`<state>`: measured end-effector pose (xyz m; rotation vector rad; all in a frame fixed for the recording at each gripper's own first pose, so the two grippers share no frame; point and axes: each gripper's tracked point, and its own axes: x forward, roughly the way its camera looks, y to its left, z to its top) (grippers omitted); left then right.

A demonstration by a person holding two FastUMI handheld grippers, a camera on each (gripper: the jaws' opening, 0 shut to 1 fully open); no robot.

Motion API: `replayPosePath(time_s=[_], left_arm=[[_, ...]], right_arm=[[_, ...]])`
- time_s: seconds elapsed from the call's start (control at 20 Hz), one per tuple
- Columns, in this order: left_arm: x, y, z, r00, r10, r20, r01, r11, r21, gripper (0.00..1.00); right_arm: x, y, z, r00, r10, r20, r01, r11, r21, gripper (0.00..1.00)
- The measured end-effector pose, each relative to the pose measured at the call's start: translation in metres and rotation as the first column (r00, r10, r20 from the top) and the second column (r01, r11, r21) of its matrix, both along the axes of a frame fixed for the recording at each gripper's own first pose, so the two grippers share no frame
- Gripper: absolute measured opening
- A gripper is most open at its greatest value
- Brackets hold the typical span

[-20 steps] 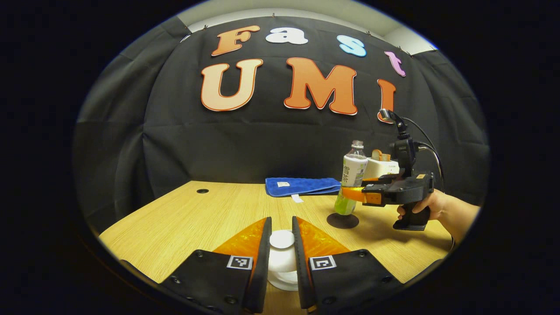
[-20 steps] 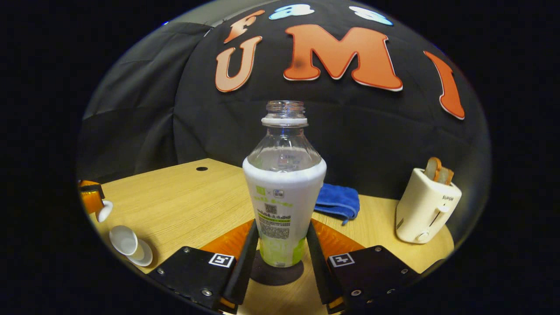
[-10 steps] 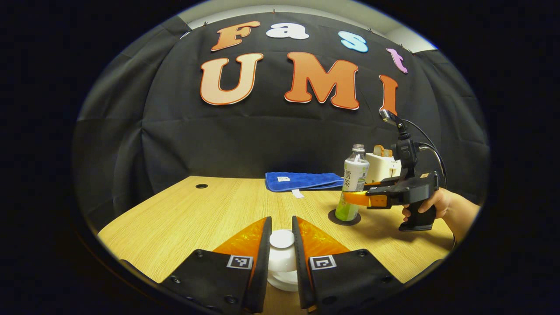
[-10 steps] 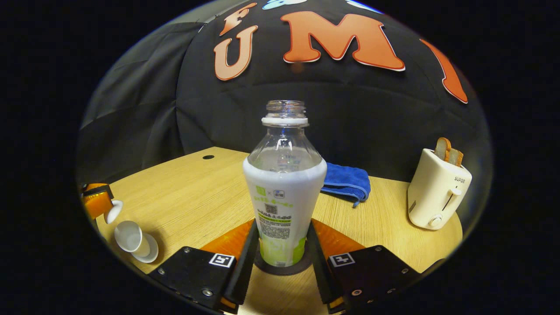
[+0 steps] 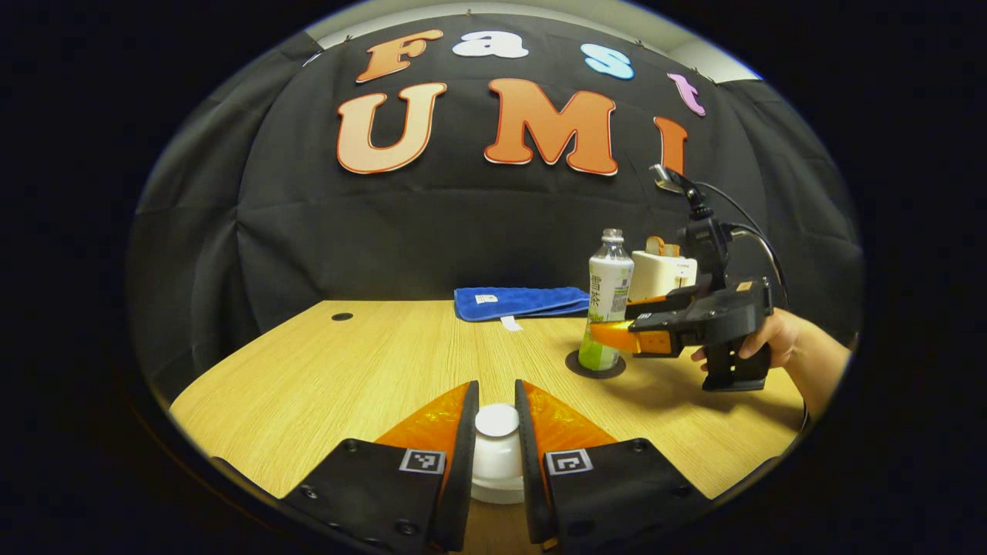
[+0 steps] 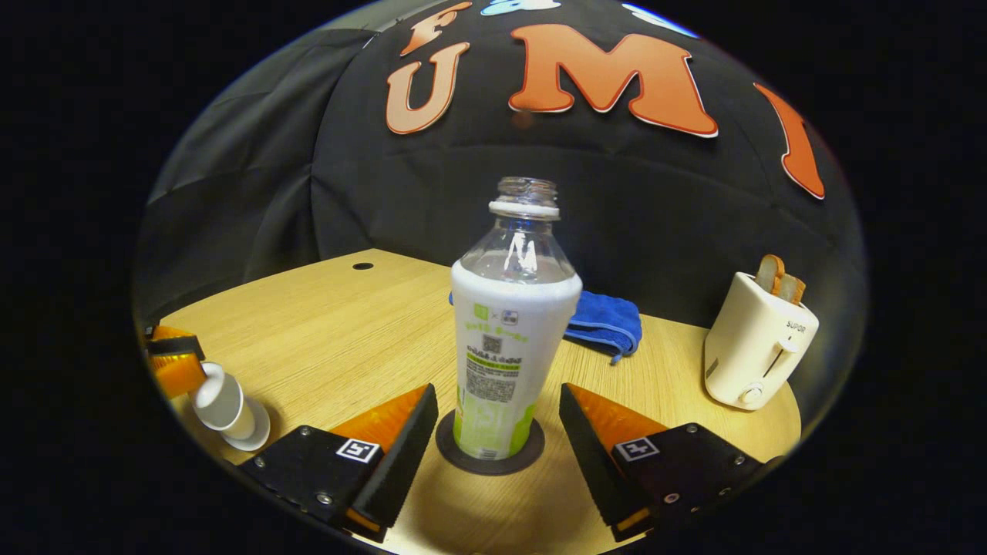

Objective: Open the teacup lid with one hand, grasp the water bottle and pour water into the teacup with the other hand; after pouring, place the water bottle on the coaster and then close the teacup lid.

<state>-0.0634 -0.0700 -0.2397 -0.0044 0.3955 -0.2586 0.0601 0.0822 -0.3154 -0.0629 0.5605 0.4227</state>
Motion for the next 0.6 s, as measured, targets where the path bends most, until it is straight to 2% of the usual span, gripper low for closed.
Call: replayPosePath(time_s=[0.5,0.55,0.6], left_arm=[[-0.001,-0.012,-0.014,1.000,-0.029,0.007,0.028,0.996,0.083,0.35],[0.000,-0.009,-0.009,1.000,-0.020,0.020,0.018,0.996,0.089,0.37],[0.002,-0.007,-0.002,0.999,-0.006,0.045,0.002,0.996,0.090,0.51]], right_arm=[[-0.032,-0.027,0.052,0.994,-0.026,0.108,0.022,0.999,0.037,0.98],[-0.035,-0.029,0.058,0.992,-0.029,0.119,0.024,0.999,0.045,0.98],[-0.037,-0.033,0.065,0.990,-0.042,0.134,0.035,0.998,0.055,0.98]])
